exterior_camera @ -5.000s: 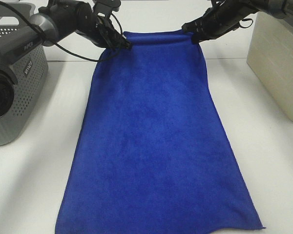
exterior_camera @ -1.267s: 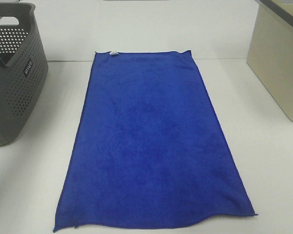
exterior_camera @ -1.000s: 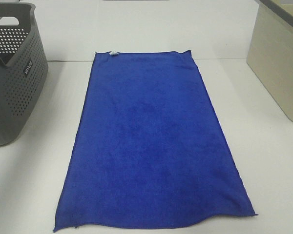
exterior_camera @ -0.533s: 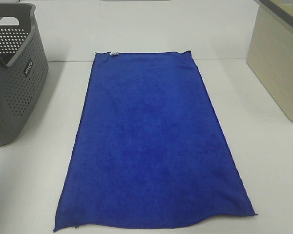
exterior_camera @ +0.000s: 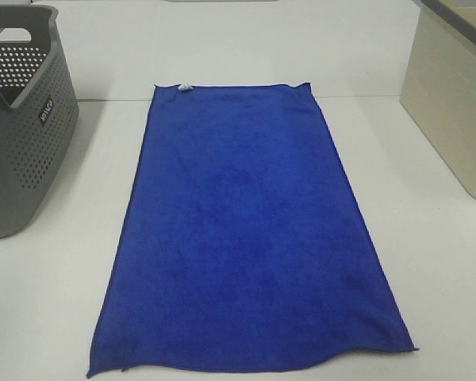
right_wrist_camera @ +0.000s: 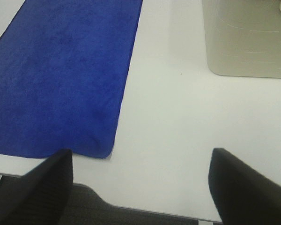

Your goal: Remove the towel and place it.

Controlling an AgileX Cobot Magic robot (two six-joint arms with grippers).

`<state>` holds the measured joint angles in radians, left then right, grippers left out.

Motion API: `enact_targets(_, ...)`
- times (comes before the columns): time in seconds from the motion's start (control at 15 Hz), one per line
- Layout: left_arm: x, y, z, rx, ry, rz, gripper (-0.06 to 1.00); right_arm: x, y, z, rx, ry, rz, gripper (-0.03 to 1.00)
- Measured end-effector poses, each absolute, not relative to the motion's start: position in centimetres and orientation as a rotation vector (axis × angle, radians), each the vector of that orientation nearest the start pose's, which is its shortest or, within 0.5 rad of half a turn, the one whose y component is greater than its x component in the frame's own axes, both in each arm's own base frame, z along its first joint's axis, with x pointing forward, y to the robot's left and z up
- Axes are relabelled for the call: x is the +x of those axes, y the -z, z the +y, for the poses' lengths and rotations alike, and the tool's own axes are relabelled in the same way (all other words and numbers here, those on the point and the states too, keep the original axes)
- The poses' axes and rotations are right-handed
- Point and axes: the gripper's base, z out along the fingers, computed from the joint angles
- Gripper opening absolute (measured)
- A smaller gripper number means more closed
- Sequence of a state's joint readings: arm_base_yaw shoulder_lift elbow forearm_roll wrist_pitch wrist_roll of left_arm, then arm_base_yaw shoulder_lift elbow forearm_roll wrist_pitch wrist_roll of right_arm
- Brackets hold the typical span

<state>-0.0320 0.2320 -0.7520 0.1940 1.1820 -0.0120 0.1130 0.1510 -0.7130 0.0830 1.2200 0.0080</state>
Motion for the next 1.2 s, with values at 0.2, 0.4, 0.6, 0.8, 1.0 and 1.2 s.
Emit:
enact_targets(0.2, -2.9, -31.3, 1.3, 0.031, -0.159, 2.036, 0.81, -3.0, -30.5, 0.4, -0.135, -0.168, 2.058, 0.78)
enact_targets(0.4, -2.2, -28.8, 0.2, 0.187, -0.084, 2.087, 0.81, -2.4, -28.8, 0.5, -0.237, -0.112, 2.098, 0.78)
enact_targets(0.6, -1.1, -28.1, -0.4, 0.229, -0.029, 2.04, 0.81, -0.9, -26.4, 1.1, -0.29, -0.165, 2.131, 0.76)
enact_targets(0.8, -0.9, -28.1, -0.2, 0.157, -0.018, 2.034, 0.81, -0.6, -26.3, 1.3, -0.289, -0.186, 2.107, 0.76)
enact_targets(1.0, -0.9, -28.1, -0.2, 0.145, -0.018, 2.034, 0.81, -0.6, -26.3, 1.3, -0.289, -0.189, 2.107, 0.76)
enact_targets(1.2, -0.9, -28.1, -0.3, 0.076, -0.052, 2.038, 0.81, -0.5, -26.3, 1.5, -0.227, -0.165, 2.111, 0.76)
